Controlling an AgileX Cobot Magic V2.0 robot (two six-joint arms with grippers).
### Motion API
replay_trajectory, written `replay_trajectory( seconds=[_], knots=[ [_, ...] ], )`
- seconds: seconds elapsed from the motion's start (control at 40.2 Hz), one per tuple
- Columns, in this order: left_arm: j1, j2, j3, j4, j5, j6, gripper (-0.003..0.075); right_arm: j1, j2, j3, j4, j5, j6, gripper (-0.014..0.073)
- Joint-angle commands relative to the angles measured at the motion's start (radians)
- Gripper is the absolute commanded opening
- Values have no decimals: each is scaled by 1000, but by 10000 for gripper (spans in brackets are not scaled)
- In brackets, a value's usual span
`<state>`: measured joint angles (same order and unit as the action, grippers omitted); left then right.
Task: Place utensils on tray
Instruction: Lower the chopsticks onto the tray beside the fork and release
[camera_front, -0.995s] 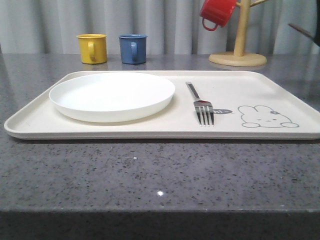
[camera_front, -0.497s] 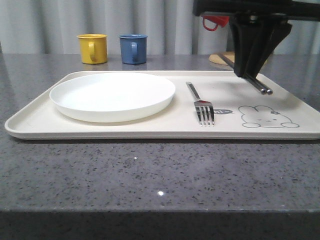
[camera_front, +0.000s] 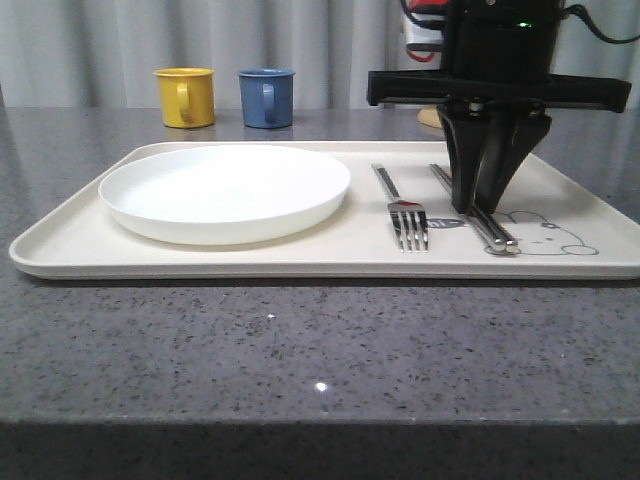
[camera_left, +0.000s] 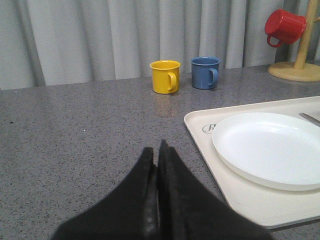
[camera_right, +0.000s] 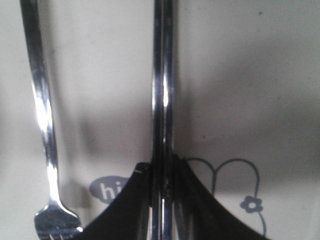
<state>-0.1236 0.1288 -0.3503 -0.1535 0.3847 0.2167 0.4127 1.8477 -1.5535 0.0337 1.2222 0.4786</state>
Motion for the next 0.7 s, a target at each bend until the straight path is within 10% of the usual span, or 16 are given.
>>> replay_trajectory(
  seconds=[0.0,0.224,0.672],
  knots=[
    [-9,10,-28,-15,-84,-5,-18,-1,-30,-33,6,-16,1,22],
    [-9,10,-28,-15,-84,-5,-18,-1,-19,-33,7,-16,1,43],
    [-9,10,-28,-15,-84,-5,-18,-2,-19,-89,-28,72,-5,394]
  ],
)
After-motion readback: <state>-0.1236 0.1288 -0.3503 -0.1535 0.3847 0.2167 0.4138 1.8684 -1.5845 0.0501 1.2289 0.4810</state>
